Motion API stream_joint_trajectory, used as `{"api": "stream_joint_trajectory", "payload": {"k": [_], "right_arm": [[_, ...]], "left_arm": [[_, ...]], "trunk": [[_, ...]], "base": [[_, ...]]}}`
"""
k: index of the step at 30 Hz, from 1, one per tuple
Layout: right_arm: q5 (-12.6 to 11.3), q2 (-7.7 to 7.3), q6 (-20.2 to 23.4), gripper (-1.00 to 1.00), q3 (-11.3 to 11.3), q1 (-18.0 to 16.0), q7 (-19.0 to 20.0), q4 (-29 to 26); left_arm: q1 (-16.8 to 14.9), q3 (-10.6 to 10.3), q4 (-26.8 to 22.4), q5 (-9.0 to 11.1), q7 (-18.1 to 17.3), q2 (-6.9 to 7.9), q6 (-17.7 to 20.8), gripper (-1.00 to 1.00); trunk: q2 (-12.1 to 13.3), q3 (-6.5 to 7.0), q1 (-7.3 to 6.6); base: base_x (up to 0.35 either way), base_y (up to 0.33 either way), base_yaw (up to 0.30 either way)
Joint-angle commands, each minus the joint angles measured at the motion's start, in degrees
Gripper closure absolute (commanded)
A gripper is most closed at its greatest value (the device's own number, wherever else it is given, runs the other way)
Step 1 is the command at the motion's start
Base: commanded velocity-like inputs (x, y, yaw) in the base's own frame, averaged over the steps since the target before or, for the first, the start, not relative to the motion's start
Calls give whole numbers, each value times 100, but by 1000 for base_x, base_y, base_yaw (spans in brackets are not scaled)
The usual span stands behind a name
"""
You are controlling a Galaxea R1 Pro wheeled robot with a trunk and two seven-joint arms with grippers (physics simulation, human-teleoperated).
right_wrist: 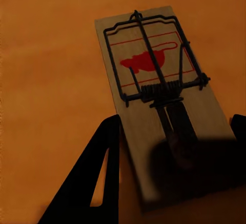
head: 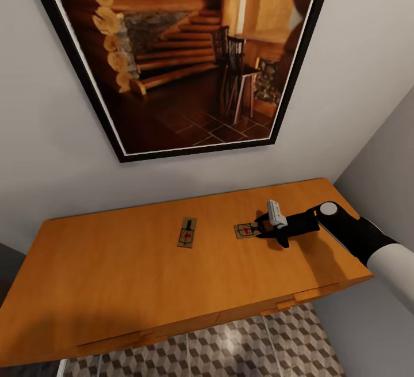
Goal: Take the four mousetraps from the cabinet in the bathroom and place them on the bathroom floor. Make sure all four end up on the same floor surface, and ensure that at least two of them are either under or directly next to the same bathroom sink.
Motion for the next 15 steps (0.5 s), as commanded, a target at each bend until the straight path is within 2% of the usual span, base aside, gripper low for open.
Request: {"api": "stream_joint_trajectory", "payload": {"k": [1,6,11,14,15], "right_arm": [[18,-10,25,100,45,-8,2,51],[12,-16,173,100,7,-8,12,20],[1,-19,618,100,-47,-8,82,-62],[-1,-21,823,100,-139,-6,174,-143],[-1,-22,912,100,-240,-5,226,-190]], "left_arm": [[-3,-49,13,43,13,-4,-33,-100],[-3,-49,14,43,13,-4,-33,-100],[-3,-49,16,43,13,-4,-33,-100],[-3,-49,13,43,13,-4,-33,-100],[-3,-49,12,43,13,-4,-33,-100]], "trunk": [[-8,-9,5],[-8,-9,5],[-8,-9,5],[-8,-9,5],[-8,-9,5]], "base": [[0,0,0],[0,0,0],[0,0,0],[0,0,0],[0,0,0]]}}
